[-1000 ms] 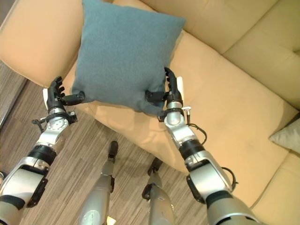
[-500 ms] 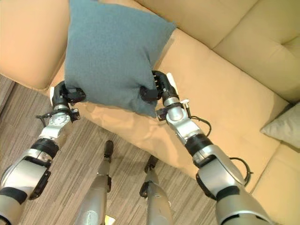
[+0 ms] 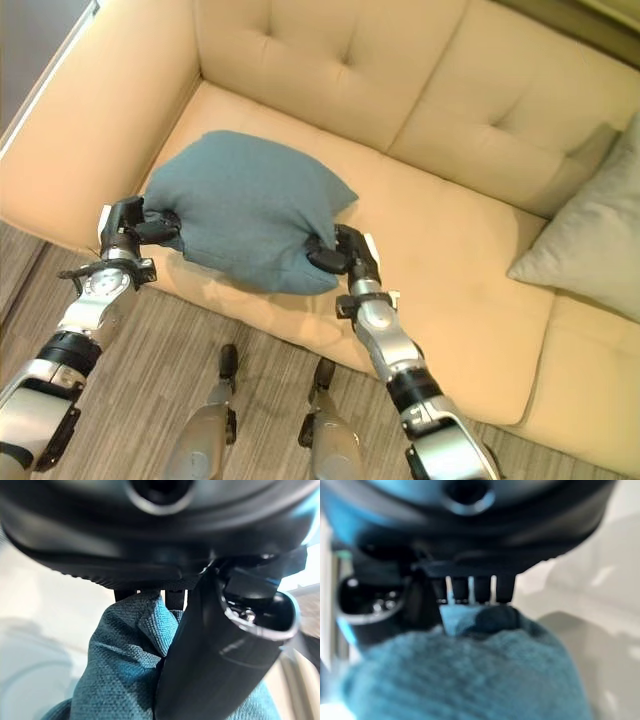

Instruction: Pick up all the scattered cushions and arrange them neatly on the sofa.

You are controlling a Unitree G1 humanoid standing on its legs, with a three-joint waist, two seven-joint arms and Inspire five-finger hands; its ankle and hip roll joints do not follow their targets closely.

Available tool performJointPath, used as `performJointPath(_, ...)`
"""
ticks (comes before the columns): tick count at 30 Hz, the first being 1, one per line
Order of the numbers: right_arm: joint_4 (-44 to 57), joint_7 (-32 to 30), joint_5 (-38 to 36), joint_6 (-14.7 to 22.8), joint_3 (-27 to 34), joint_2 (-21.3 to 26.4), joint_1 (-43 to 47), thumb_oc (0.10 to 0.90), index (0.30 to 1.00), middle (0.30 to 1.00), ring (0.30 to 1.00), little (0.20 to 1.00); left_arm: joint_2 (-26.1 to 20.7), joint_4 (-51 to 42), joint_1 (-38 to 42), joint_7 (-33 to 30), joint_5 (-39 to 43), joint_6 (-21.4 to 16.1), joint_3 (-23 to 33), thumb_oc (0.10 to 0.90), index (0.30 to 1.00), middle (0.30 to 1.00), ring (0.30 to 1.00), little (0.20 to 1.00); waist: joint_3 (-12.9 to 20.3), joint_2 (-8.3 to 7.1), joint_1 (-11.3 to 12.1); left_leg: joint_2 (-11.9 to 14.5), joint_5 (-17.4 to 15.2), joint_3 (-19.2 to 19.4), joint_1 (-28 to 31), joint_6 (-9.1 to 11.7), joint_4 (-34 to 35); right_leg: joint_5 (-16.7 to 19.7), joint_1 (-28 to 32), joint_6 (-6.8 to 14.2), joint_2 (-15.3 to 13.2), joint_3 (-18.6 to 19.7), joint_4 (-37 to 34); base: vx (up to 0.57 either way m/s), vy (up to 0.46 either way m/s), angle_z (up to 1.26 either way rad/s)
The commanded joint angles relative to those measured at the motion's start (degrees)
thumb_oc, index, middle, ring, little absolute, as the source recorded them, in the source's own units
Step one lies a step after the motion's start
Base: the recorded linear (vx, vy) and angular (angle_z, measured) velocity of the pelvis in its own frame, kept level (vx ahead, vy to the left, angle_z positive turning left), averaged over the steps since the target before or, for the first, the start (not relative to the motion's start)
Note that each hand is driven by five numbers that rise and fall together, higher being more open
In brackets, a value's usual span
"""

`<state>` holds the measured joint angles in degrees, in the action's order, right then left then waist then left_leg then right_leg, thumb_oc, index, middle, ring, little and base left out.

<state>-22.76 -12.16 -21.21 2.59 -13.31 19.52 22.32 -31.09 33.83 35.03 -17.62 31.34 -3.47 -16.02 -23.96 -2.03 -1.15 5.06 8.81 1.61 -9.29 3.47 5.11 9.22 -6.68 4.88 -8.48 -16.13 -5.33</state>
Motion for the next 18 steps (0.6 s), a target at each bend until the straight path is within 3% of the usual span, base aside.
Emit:
performJointPath(1,6.8,-0.9,2.4,6.5,4.4,1.9,-4.5,0.4,0.3,0.3,0.3,0.3,1.8,-1.3,3.4,0.4,-2.0,-7.2,4.1,0.4,0.3,0.3,0.3,0.3,14.0,3.68,-2.3,0.2,-9.1,1.2,4.6,0.5,-0.5,-13.4,3.3,2.6,-2.0,1.1,7.1,0.11,-0.032,-0.27)
performJointPath(8,8.8,0.2,4.7,5.0,7.2,3.1,-10.9,0.4,0.3,0.3,0.3,0.3,2.5,-0.9,0.8,0.7,-5.8,-5.2,4.3,0.4,0.3,0.3,0.3,0.3,18.0,5.12,-5.2,2.7,-9.4,3.1,9.9,1.5,-0.1,-16.7,7.0,1.4,0.4,3.2,9.1,0.08,-0.106,-0.25)
performJointPath(14,11.1,1.2,4.5,5.0,8.6,3.2,-14.5,0.4,0.3,0.3,0.3,0.3,4.1,-3.5,-4.0,1.8,-7.3,-4.9,4.5,0.4,0.3,0.3,0.3,0.3,18.5,5.4,-5.9,5.0,-8.9,4.0,11.0,2.6,-1.7,-18.3,9.0,-0.4,2.8,4.2,8.8,0.02,-0.149,-0.1)
performJointPath(16,11.6,1.5,4.2,5.3,9.0,3.1,-15.0,0.4,0.3,0.3,0.3,0.3,4.4,-4.1,-5.2,2.2,-7.8,-4.8,4.6,0.4,0.3,0.3,0.3,0.3,18.1,5.12,-6.0,5.5,-9.3,3.9,10.2,2.7,-5.1,-18.7,9.5,-0.9,3.1,4.5,8.6,-0.05,-0.127,0.0)
performJointPath(17,12.3,1.5,3.5,6.1,9.7,3.3,-15.6,0.4,0.3,0.3,0.3,0.3,4.9,-5.3,-6.0,2.5,-8.1,-4.8,4.7,0.4,0.3,0.3,0.3,0.3,15.9,3.84,-5.6,6.4,-7.3,2.8,5.5,3.0,-14.7,-19.1,10.4,-2.7,3.4,5.0,8.6,-0.11,-0.178,-0.02)
performJointPath(18,12.7,1.2,3.2,6.2,9.9,3.4,-15.6,0.4,0.3,0.3,0.3,0.3,5.1,-6.0,-6.2,2.5,-7.9,-5.0,4.9,0.4,0.3,0.3,0.3,0.3,14.7,3.59,-5.4,6.2,-6.4,0.9,2.6,2.8,-19.9,-19.3,10.6,-3.4,3.7,5.2,9.0,-0.12,-0.178,0.02)
